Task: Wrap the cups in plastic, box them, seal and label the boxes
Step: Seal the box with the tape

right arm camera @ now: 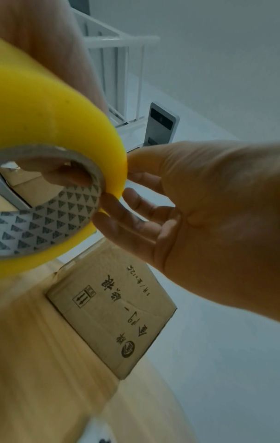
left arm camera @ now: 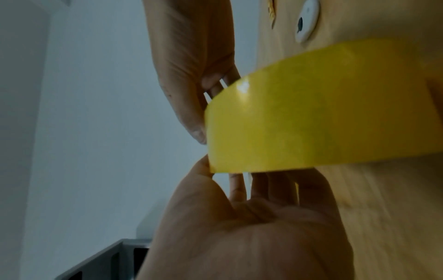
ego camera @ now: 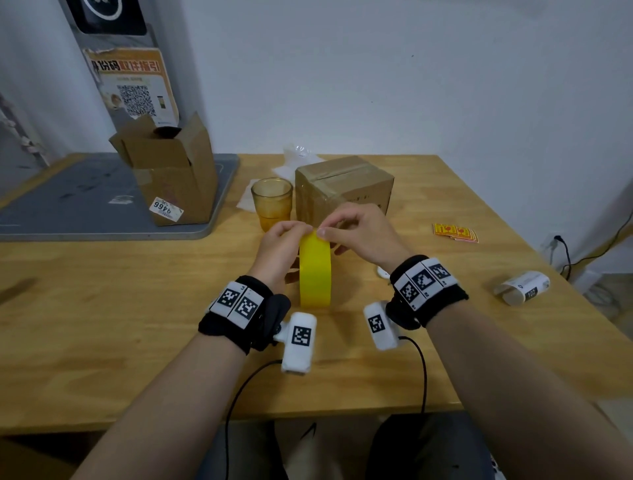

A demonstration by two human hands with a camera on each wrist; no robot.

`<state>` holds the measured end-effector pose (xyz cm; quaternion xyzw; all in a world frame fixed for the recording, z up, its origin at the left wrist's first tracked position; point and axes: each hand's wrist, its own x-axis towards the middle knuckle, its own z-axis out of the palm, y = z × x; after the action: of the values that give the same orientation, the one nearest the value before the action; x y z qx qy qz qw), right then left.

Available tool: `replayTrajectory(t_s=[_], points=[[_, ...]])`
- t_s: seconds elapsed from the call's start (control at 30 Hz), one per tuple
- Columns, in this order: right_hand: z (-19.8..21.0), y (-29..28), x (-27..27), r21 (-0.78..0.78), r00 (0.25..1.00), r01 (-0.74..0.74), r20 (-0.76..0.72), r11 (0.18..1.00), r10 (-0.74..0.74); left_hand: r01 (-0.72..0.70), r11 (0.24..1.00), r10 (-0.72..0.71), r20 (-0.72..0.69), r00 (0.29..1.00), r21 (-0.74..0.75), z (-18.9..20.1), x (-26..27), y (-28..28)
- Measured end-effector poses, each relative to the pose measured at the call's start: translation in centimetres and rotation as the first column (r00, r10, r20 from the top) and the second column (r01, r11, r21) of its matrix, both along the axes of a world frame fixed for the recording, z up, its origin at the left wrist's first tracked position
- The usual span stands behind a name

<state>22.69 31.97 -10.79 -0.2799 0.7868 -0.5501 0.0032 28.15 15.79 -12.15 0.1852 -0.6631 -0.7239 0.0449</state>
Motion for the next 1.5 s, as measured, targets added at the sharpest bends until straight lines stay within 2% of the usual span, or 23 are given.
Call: replayTrajectory(t_s=[0.17,0.3,0.4,0.47,0.53,0.6,0.73,0.8,0.9,0.93,1.0,1.03,1.07,1.13,1.17,1.2,1.3,1.33,1.4,1.5], points=[[1.2,-0.6,-0.2,0.145,0.994,-0.009,-0.104,0.989,0.025,-0.088,0.995,0.088,0.004,0.996,-0.040,0.6,0.0,-1.0],[2.2,-2.0,-0.1,0.326,0.992,0.033,-0.126,0.945,0.009,-0.177,0.969,0.179,-0.002,0.984,-0.173,1.3,-0.5,-4.0],[2.0,-2.7,-2.0,0.256,0.973,0.205,-0.155,0.945,-0.169,-0.217,0.930,0.225,-0.009,0.974,-0.297,1.2,-1.0,-7.2],[1.8,-2.9,-4.1,0.293,0.922,0.360,-0.255,0.886,-0.291,-0.226,0.892,0.242,-0.008,0.970,-0.391,0.9,-1.5,-9.2],[1.7,-3.2,-5.5,0.428,0.892,0.444,-0.296,0.787,-0.342,-0.199,0.838,0.237,0.010,0.971,-0.509,0.5,-2.2,-10.7],[1.7,-3.6,-6.3,0.521,0.895,0.445,-0.270,0.728,-0.354,-0.160,0.763,0.248,0.055,0.967,-0.627,0.1,-3.0,-11.5],[1.0,-4.2,-7.7,0.509,0.887,0.462,-0.283,0.726,-0.366,-0.044,0.644,0.280,0.181,0.943,-0.764,-1.5,-4.2,-11.9],[0.7,-4.2,-8.2,0.461,0.864,0.502,-0.313,0.732,-0.395,0.006,0.618,0.260,0.212,0.942,-0.786,-2.1,-4.7,-11.7],[0.8,-4.0,-8.3,0.457,0.857,0.512,-0.335,0.727,-0.392,0.054,0.617,0.239,0.252,0.938,-0.785,-2.1,-5.7,-11.6],[1.0,-3.7,-8.4,0.470,0.863,0.502,-0.331,0.726,-0.383,0.009,0.614,0.263,0.216,0.940,-0.790,-1.8,-5.9,-11.4],[1.1,-3.0,-8.5,0.483,0.879,0.473,-0.314,0.737,-0.359,-0.149,0.576,0.304,0.041,0.952,-0.804,-0.5,-6.2,-10.4],[1.1,-2.4,-8.7,0.481,0.888,0.456,-0.304,0.748,-0.345,-0.183,0.598,0.259,-0.028,0.965,-0.781,0.2,-6.2,-9.3],[1.1,-1.7,-8.8,0.471,0.899,0.432,-0.292,0.769,-0.326,-0.170,0.664,0.173,-0.072,0.982,-0.729,0.8,-6.2,-8.0],[1.1,0.2,-8.9,0.425,0.923,0.372,-0.265,0.825,-0.280,-0.079,0.792,0.009,-0.118,0.993,-0.605,1.2,-6.2,-5.4],[1.2,1.2,-8.9,0.401,0.934,0.339,-0.251,0.851,-0.254,-0.057,0.826,-0.032,-0.148,0.989,-0.560,1.1,-6.3,-4.3],[1.2,2.3,-8.9,0.381,0.943,0.309,-0.240,0.871,-0.229,-0.062,0.832,-0.058,-0.196,0.979,-0.551,0.9,-6.4,-3.4],[0.8,4.9,-9.3,0.317,0.958,0.242,-0.228,0.917,-0.174,-0.142,0.744,-0.147,-0.368,0.918,-0.653,0.8,-7.6,-1.0],[0.5,5.4,-9.6,0.298,0.961,0.232,-0.219,0.926,-0.171,-0.153,0.744,-0.160,-0.396,0.904,-0.651,0.9,-8.1,-0.1],[0.1,6.0,-10.1,0.288,0.962,0.251,-0.179,0.924,-0.205,-0.135,0.817,-0.099,-0.366,0.925,-0.561,1.3,-9.5,1.1],[-0.3,6.6,-10.5,0.285,0.945,0.328,-0.097,0.900,-0.314,-0.046,0.926,-0.026,-0.184,0.983,-0.375,1.1,-11.4,1.9]])
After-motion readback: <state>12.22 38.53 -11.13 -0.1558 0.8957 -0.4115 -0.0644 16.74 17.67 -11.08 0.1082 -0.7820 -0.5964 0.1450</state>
